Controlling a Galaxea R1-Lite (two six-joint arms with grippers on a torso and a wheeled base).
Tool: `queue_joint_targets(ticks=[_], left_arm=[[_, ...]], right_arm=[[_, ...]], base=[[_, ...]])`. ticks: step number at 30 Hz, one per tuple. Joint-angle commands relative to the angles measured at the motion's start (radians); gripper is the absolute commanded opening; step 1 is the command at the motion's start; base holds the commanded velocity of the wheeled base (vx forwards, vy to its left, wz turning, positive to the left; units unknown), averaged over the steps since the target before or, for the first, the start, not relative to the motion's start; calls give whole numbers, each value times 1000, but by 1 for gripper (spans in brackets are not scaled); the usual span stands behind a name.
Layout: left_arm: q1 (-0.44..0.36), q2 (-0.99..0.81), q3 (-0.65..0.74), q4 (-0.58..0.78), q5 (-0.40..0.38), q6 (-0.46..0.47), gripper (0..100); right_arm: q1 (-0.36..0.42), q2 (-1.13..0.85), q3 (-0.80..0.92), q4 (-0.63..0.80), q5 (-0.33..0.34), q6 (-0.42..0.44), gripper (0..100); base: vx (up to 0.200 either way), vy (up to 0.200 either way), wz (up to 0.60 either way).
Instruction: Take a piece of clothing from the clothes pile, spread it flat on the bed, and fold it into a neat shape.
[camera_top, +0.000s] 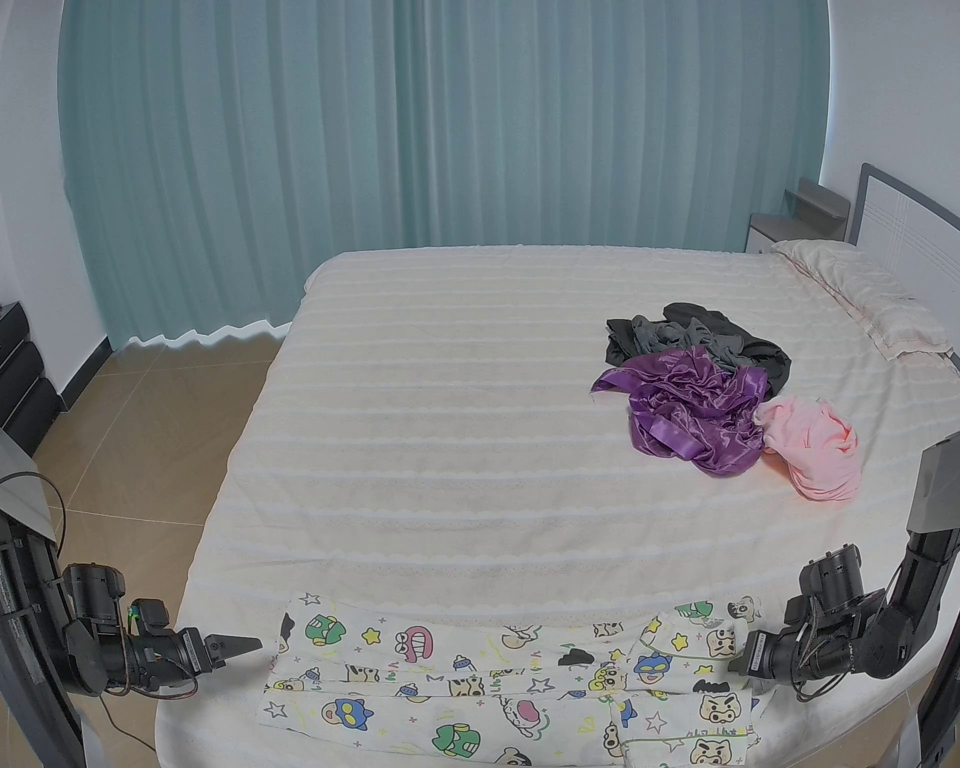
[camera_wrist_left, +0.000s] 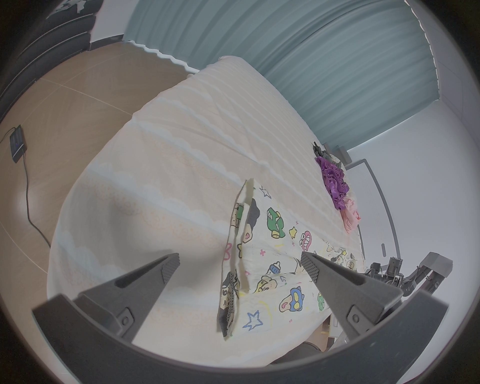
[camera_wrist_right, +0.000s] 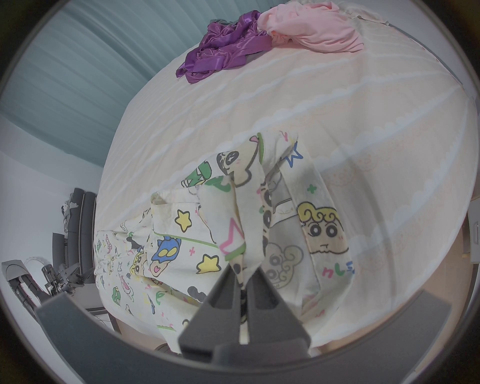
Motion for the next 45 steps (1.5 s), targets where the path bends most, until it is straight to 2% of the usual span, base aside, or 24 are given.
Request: queue_joint_targets(ticks=[1,4,8,10,11,12,18,24,33,43,44,45], left_arm=[[-6,-21,13,-1,4,-2,100],[-40,-69,-7,-1,7,-53,100],[-134,-133,-105,2,58,-272,100],[-181,-132,-147,7,104,-315,100],[-223,-115,-184,8,155,-310,100],[-235,-95,-194,10,164,-307,100],[-316,12,-242,5,169,-292,100],[-313,55,-242,7,213,-178,100],[-321,84,-250,0,218,-139,100],[-347,104,-279,0,218,-134,100],[-347,109,-282,0,218,-132,0],[-347,109,-283,0,218,-132,0]], right_arm=[[-1,-5,11,0,6,1,100],[2,-11,17,0,11,-2,100],[4,-24,20,-5,23,1,100],[4,-29,24,-5,25,1,100],[4,-43,35,-8,28,1,100],[2,-54,41,-16,29,3,100],[2,-95,75,-83,28,4,100],[7,-92,86,-99,29,4,100],[9,-92,89,-99,29,6,100],[9,-84,89,-99,29,6,100],[9,-84,89,-99,31,6,100],[9,-84,89,-99,31,4,100]], base=[[0,0,0],[0,0,0],[0,0,0],[0,0,0],[0,0,0],[0,0,0],[0,0,0],[0,0,0],[0,0,0],[0,0,0],[0,0,0],[0,0,0]])
